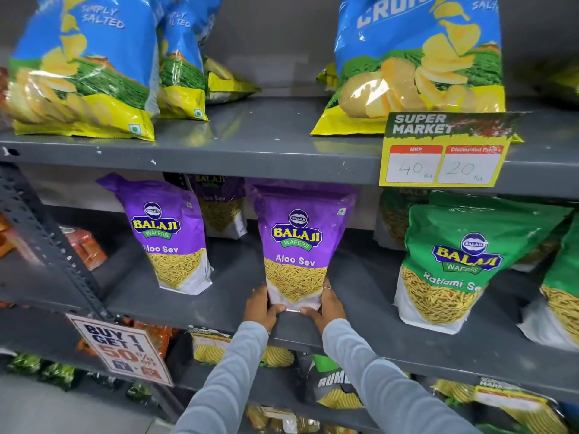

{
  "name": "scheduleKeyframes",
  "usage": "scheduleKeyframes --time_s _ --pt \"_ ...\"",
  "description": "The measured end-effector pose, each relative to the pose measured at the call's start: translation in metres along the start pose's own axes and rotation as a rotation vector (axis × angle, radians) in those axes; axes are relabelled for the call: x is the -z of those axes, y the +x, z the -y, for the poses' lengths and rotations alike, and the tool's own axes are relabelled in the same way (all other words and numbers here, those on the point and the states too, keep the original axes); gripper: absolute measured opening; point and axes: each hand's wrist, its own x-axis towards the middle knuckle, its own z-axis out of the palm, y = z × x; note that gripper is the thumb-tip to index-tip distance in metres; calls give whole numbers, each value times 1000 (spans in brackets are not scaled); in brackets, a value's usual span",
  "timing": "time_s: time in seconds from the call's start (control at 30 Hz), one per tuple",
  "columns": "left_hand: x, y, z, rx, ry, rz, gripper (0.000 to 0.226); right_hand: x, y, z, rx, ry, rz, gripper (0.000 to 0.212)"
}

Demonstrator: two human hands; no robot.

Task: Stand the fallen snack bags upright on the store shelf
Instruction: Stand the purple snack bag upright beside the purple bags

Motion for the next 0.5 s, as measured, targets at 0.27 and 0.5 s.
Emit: scheduleKeyframes --time_s 0.27,0.5 --pt "-9 -24 1 -36 -107 -254 100 20 -32 -31 22 329 -171 87" --pt "-90 -73 -57 -559 -89 -143 81 134 -64 -74 -89 555 -841 52"
